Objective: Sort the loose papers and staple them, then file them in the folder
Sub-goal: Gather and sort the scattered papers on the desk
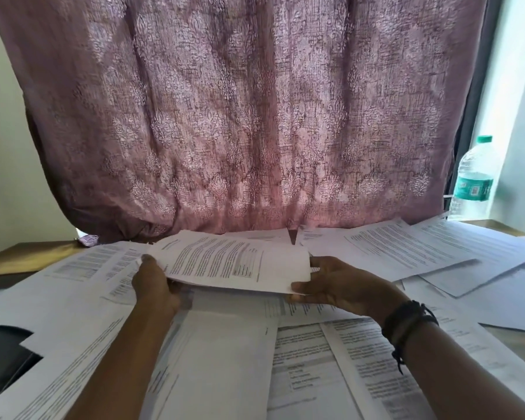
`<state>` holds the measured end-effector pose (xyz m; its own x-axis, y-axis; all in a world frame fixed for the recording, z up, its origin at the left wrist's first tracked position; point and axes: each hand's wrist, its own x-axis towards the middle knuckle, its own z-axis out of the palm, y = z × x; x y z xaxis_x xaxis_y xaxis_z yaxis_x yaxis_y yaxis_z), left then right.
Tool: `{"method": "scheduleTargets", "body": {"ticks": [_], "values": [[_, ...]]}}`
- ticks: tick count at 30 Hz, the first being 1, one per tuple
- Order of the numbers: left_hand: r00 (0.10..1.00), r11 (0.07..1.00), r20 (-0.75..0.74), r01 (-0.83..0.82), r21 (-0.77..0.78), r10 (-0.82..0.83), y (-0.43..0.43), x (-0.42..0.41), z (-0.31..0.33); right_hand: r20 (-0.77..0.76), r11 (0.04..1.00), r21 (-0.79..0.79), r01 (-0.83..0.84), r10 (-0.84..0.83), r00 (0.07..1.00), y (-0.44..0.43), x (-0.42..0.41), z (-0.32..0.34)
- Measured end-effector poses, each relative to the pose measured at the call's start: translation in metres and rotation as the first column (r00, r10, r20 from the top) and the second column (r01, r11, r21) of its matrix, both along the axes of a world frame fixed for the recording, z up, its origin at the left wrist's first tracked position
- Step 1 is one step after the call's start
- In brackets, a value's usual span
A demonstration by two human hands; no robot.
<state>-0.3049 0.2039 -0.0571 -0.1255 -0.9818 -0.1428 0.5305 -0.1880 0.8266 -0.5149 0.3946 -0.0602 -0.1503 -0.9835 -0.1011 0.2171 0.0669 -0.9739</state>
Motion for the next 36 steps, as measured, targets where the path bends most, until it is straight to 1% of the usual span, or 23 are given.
{"method": "scheduleTargets", "body": {"ticks": [5, 8, 13, 15, 17, 19, 21, 23, 25, 31, 34, 36], "values": [[0.998, 0.999, -0.068, 0.006, -0.033, -0.008, -0.001, -0.001, -0.001, -0.042, 0.999, 0.004, -0.048, 0.049, 0.998, 0.004, -0.002, 0.002], [0.996, 0.999, -0.084, 0.021, -0.043, -0.024, -0.003, 0.0, -0.002, -0.048, 0.996, -0.011, -0.088, 0.088, 0.995, 0.008, -0.005, 0.002], [0.993, 0.998, -0.113, 0.033, -0.054, -0.039, -0.008, 0.002, -0.002, -0.095, 0.998, 0.008, -0.07, 0.071, 0.993, 0.005, -0.004, -0.001], [0.992, 0.997, -0.117, 0.049, -0.06, -0.055, -0.008, 0.002, -0.002, -0.089, 0.998, -0.004, -0.056, 0.055, 0.995, 0.003, -0.002, -0.001], [0.986, 0.993, -0.139, 0.084, -0.082, -0.095, -0.01, 0.005, -0.001, -0.036, 1.0, -0.017, -0.017, 0.016, 0.999, 0.003, -0.002, -0.001], [0.977, 0.984, -0.146, 0.138, -0.115, -0.154, -0.013, 0.008, 0.0, 0.069, 0.997, -0.036, 0.074, -0.071, 0.995, 0.002, -0.004, -0.001], [0.97, 0.97, -0.109, 0.203, -0.137, -0.218, -0.016, 0.011, 0.0, 0.195, 0.979, -0.057, 0.196, -0.182, 0.964, 0.001, -0.009, -0.001], [0.957, 0.951, -0.059, 0.272, -0.147, -0.283, -0.017, 0.013, -0.001, 0.258, 0.946, -0.06, 0.319, -0.294, 0.92, 0.0, -0.016, -0.001], [0.945, 0.935, -0.029, 0.319, -0.156, -0.327, -0.018, 0.016, -0.001, 0.247, 0.918, -0.049, 0.394, -0.372, 0.895, 0.0, -0.021, -0.003], [0.91, 0.901, 0.016, 0.413, -0.133, -0.415, -0.021, 0.023, -0.002, 0.095, 0.87, -0.036, 0.491, -0.486, 0.869, 0.006, -0.03, -0.01], [0.9, 0.892, 0.029, 0.435, -0.122, -0.435, -0.02, 0.022, -0.002, 0.059, 0.863, -0.022, 0.504, -0.502, 0.863, 0.009, -0.036, -0.009], [0.899, 0.892, 0.027, 0.437, -0.115, -0.437, -0.021, 0.022, -0.002, 0.072, 0.887, -0.006, 0.462, -0.46, 0.885, 0.01, -0.038, -0.01]]}}
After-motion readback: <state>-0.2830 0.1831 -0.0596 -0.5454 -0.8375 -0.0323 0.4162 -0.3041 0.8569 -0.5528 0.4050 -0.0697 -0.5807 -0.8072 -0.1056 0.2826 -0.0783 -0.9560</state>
